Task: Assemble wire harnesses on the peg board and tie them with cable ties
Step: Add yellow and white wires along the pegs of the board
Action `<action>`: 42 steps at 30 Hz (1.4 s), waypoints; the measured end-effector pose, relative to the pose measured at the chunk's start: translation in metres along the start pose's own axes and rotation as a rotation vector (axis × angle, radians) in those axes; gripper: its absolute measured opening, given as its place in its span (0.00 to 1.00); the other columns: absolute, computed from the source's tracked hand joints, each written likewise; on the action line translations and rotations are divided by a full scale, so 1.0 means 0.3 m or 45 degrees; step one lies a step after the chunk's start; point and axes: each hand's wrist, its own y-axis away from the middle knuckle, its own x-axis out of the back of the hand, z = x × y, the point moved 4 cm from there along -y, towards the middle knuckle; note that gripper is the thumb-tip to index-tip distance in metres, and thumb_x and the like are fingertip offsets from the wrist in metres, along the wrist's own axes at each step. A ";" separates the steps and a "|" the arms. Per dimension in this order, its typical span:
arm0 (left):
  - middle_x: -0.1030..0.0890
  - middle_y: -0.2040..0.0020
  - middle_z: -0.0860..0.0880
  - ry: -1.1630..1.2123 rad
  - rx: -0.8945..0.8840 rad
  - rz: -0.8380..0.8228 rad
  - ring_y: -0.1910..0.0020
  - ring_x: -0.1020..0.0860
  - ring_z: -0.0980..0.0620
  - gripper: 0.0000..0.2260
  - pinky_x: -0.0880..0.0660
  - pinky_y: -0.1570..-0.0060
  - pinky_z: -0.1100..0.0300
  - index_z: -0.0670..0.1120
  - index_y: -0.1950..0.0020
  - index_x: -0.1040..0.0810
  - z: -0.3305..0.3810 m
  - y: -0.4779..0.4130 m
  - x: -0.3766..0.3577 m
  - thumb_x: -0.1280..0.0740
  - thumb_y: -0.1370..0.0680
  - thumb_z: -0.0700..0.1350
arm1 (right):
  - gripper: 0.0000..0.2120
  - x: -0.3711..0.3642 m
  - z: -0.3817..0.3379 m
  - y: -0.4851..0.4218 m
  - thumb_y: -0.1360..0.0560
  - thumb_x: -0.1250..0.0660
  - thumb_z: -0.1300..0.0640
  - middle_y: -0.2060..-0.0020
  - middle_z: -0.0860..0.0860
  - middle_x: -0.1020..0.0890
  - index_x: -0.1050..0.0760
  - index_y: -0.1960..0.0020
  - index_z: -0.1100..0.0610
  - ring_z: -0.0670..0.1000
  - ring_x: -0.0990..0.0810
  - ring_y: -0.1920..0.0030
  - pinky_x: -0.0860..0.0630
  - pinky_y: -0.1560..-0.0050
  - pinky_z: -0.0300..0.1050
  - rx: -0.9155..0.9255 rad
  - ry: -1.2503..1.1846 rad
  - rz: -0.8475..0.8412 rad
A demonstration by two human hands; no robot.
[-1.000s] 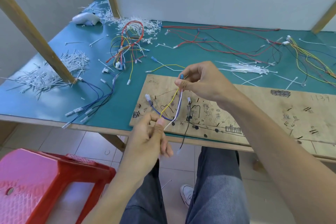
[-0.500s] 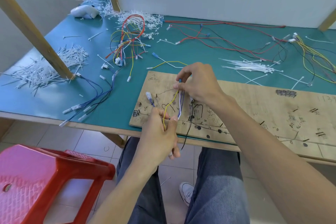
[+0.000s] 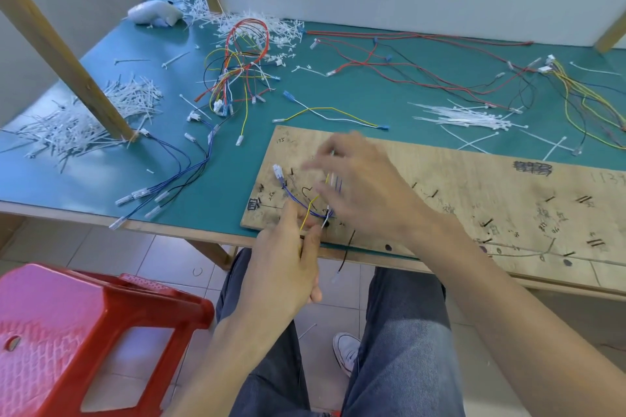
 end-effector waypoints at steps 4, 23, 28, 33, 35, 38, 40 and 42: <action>0.19 0.71 0.50 -0.016 -0.048 -0.007 0.79 0.20 0.48 0.06 0.22 0.79 0.52 0.60 0.48 0.30 0.004 0.004 0.015 0.40 0.14 0.50 | 0.12 -0.042 -0.073 0.120 0.24 0.36 0.54 0.45 0.41 0.21 0.19 0.43 0.45 0.50 0.28 0.40 0.33 0.40 0.54 0.103 0.104 -0.163; 0.18 0.66 0.50 0.106 -0.020 -0.090 0.76 0.22 0.50 0.15 0.25 0.75 0.59 0.59 0.49 0.20 -0.026 0.022 0.073 0.41 0.15 0.42 | 0.05 -0.065 -0.066 0.255 0.23 0.23 0.58 0.49 0.44 0.14 0.12 0.48 0.51 0.51 0.17 0.46 0.27 0.43 0.56 -0.116 -0.232 0.624; 0.17 0.66 0.54 -0.107 -0.094 -0.018 0.73 0.23 0.55 0.15 0.23 0.67 0.56 0.60 0.50 0.22 -0.026 0.024 0.084 0.40 0.15 0.41 | 0.04 -0.091 -0.098 0.255 0.23 0.25 0.55 0.42 0.44 0.16 0.13 0.49 0.48 0.55 0.21 0.38 0.29 0.41 0.57 0.010 0.062 0.396; 0.22 0.68 0.56 -0.693 -0.321 0.383 0.70 0.27 0.56 0.05 0.32 0.72 0.58 0.58 0.48 0.27 0.023 0.045 0.118 0.37 0.17 0.47 | 0.06 -0.096 -0.065 0.304 0.19 0.30 0.50 0.32 0.46 0.22 0.15 0.48 0.48 0.60 0.27 0.32 0.30 0.42 0.59 0.071 0.108 0.404; 0.22 0.62 0.56 -0.962 -0.465 0.608 0.63 0.29 0.53 0.02 0.38 0.71 0.60 0.54 0.47 0.25 0.046 0.060 0.115 0.35 0.17 0.47 | 0.06 -0.097 -0.053 0.313 0.19 0.29 0.50 0.34 0.46 0.20 0.14 0.46 0.47 0.59 0.27 0.32 0.30 0.42 0.59 0.072 0.073 0.415; 0.19 0.46 0.50 -1.091 -0.599 0.781 0.44 0.27 0.43 0.05 0.31 0.54 0.49 0.49 0.46 0.20 0.045 0.054 0.097 0.33 0.20 0.42 | 0.06 -0.096 -0.043 0.321 0.18 0.29 0.48 0.39 0.42 0.18 0.14 0.45 0.47 0.56 0.25 0.32 0.30 0.40 0.59 0.042 0.041 0.425; 0.20 0.37 0.48 -1.091 -0.677 0.794 0.36 0.27 0.39 0.12 0.31 0.44 0.44 0.47 0.43 0.17 0.051 0.046 0.066 0.31 0.24 0.36 | 0.08 -0.098 -0.046 0.326 0.17 0.30 0.48 0.40 0.41 0.17 0.14 0.44 0.47 0.54 0.24 0.30 0.30 0.38 0.59 0.030 0.029 0.421; 0.20 0.35 0.47 -1.007 -0.867 0.622 0.33 0.24 0.40 0.17 0.29 0.38 0.45 0.44 0.39 0.17 0.074 0.046 0.005 0.32 0.26 0.32 | 0.08 -0.099 -0.049 0.333 0.17 0.32 0.48 0.40 0.42 0.17 0.14 0.44 0.47 0.54 0.25 0.30 0.30 0.37 0.58 0.030 0.013 0.407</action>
